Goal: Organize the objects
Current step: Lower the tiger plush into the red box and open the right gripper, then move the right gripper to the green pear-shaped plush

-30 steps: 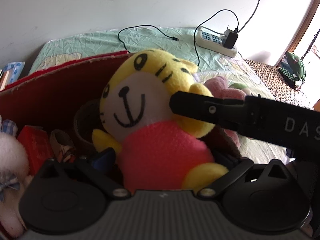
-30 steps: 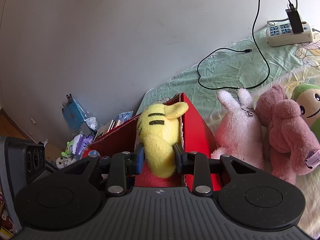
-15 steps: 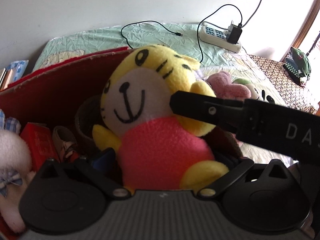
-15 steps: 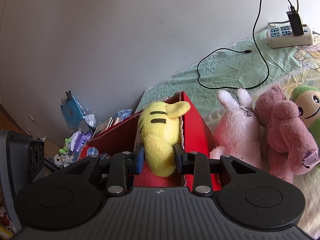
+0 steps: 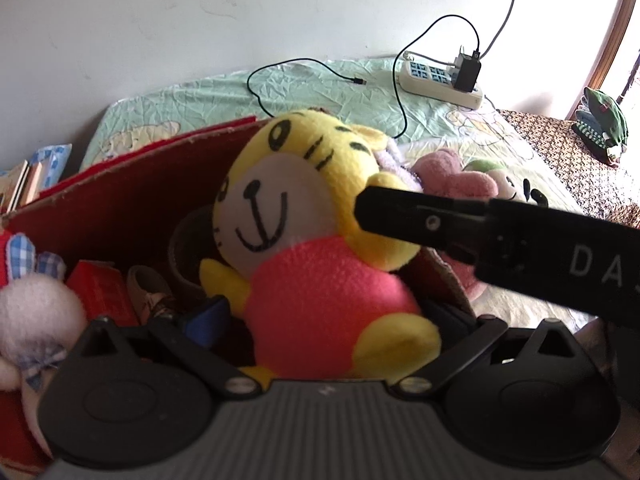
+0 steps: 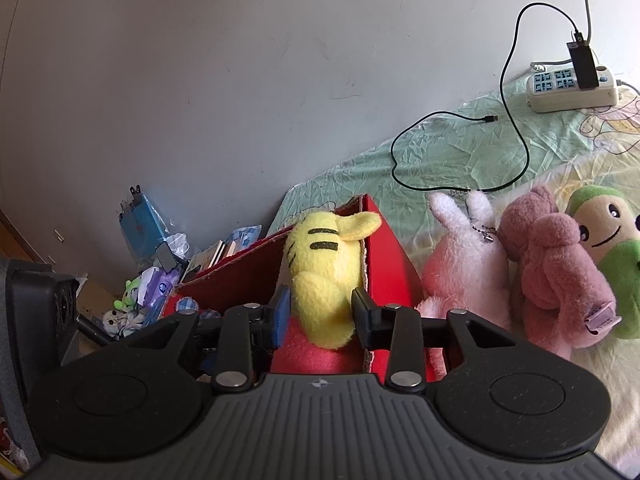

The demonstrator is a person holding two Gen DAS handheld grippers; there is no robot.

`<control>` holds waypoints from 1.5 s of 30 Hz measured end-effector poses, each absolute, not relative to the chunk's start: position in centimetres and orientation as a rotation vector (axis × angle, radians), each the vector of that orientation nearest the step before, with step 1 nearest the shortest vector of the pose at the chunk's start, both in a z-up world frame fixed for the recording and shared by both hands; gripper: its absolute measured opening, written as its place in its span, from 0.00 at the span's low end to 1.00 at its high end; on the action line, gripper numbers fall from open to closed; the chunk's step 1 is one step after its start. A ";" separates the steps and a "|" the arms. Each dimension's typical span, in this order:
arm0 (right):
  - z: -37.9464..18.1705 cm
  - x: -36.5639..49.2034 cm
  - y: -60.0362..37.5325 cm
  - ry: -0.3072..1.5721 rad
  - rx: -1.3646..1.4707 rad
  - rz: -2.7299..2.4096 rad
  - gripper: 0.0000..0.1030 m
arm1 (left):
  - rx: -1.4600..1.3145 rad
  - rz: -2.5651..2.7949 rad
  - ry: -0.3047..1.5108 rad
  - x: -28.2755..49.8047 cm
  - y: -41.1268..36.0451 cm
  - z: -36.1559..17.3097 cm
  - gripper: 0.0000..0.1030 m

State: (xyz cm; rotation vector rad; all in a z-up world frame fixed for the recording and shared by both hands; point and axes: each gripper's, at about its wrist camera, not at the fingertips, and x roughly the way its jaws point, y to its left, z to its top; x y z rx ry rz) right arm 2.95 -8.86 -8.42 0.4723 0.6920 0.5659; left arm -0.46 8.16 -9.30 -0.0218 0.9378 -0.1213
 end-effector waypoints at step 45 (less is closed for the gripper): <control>-7.8 -4.1 -15.0 0.640 0.618 0.404 0.39 | -0.013 -0.161 0.837 -5.6 5.7 -5.3 0.97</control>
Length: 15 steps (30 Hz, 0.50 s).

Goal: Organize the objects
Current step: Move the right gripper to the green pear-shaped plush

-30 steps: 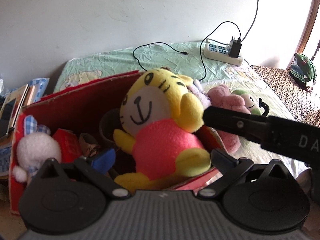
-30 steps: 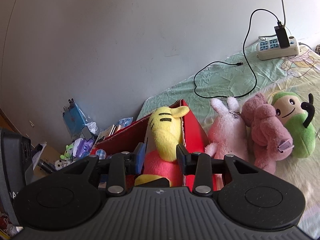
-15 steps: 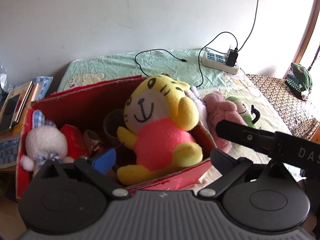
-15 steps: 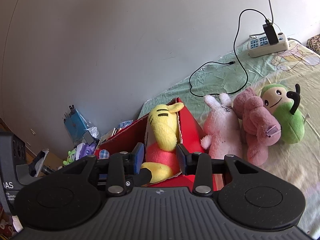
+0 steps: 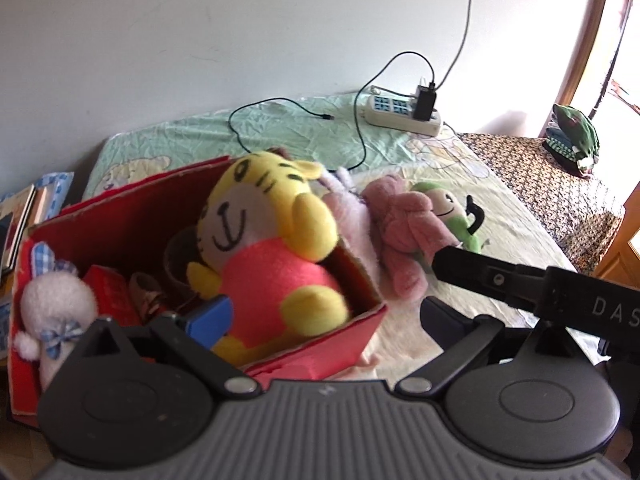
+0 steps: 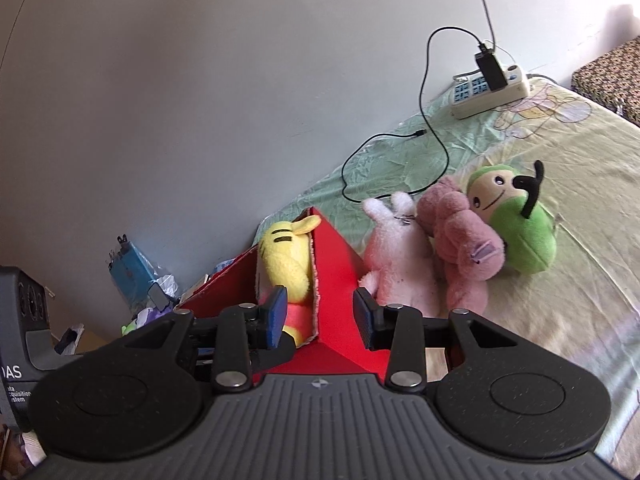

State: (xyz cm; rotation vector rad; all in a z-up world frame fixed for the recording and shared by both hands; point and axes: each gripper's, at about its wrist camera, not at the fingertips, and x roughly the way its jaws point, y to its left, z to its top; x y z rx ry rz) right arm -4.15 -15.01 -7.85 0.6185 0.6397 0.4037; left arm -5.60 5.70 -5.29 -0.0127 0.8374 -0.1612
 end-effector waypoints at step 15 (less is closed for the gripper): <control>-9.2 -1.2 -20.3 0.680 0.672 0.464 0.42 | 0.023 -0.120 0.786 -5.1 -0.2 -4.2 0.97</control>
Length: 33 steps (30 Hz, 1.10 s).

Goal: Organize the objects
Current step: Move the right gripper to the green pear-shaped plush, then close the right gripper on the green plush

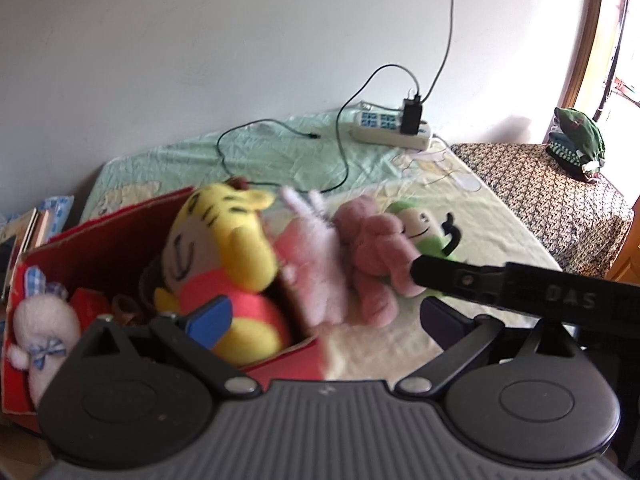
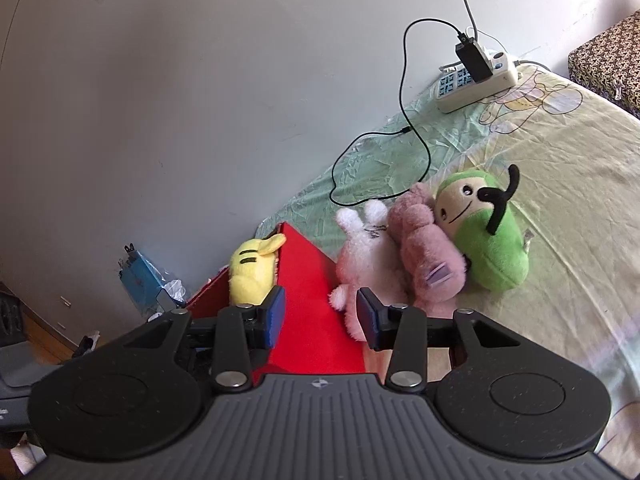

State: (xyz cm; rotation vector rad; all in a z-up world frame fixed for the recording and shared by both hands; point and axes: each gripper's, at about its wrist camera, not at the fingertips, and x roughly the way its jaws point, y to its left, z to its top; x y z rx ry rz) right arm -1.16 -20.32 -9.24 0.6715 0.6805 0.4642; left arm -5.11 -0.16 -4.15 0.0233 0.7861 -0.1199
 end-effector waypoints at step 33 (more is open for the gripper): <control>-15.6 9.0 -32.9 0.928 0.814 0.545 0.43 | -0.011 -0.261 0.922 5.8 -14.8 -13.2 0.75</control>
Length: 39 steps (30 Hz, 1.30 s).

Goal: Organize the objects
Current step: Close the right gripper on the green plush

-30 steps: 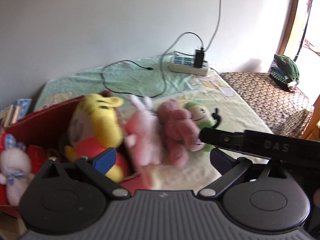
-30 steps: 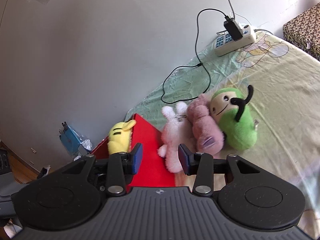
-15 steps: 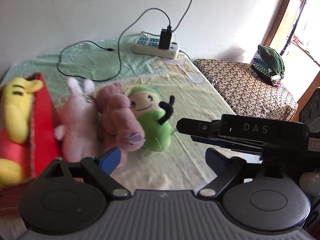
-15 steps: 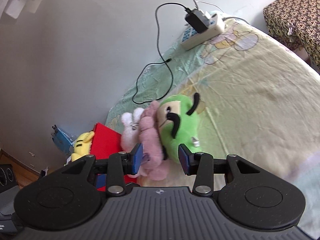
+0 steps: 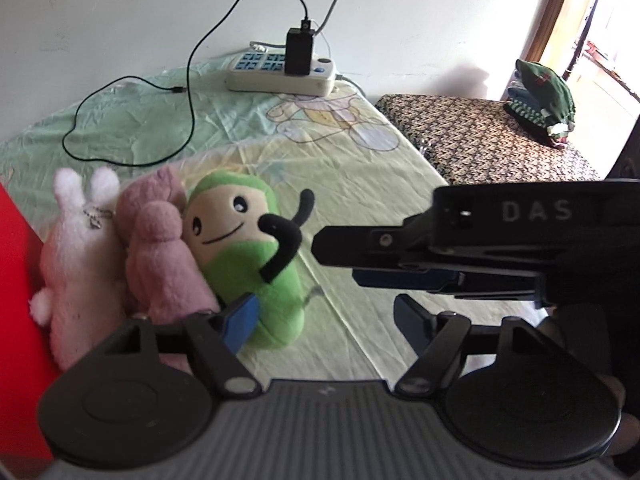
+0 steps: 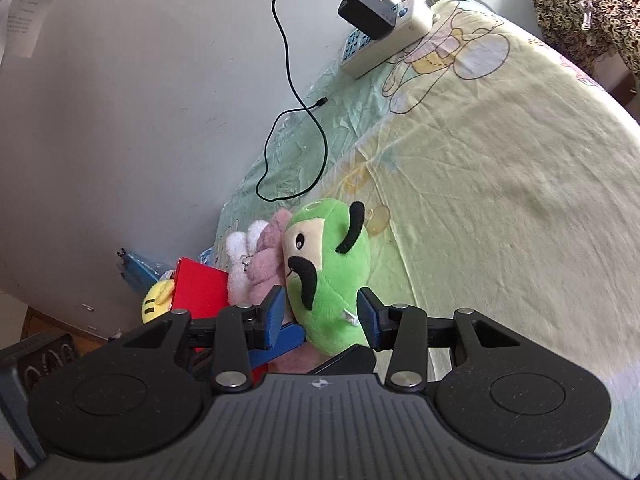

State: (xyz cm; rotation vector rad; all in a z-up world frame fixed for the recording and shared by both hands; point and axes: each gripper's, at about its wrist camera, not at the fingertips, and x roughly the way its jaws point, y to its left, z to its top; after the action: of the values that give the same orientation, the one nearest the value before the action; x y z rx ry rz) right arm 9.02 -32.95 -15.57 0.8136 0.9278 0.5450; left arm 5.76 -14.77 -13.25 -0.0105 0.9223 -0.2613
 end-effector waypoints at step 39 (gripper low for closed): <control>-19.4 13.2 -32.4 1.067 0.951 0.717 0.42 | -0.023 -0.243 0.940 7.0 -13.9 -13.9 0.91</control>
State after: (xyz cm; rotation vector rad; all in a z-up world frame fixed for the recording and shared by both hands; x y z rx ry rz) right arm 13.17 -32.35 -19.35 0.9509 1.0674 0.7174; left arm 6.96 -13.92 -13.93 -0.0230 0.9396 -0.2431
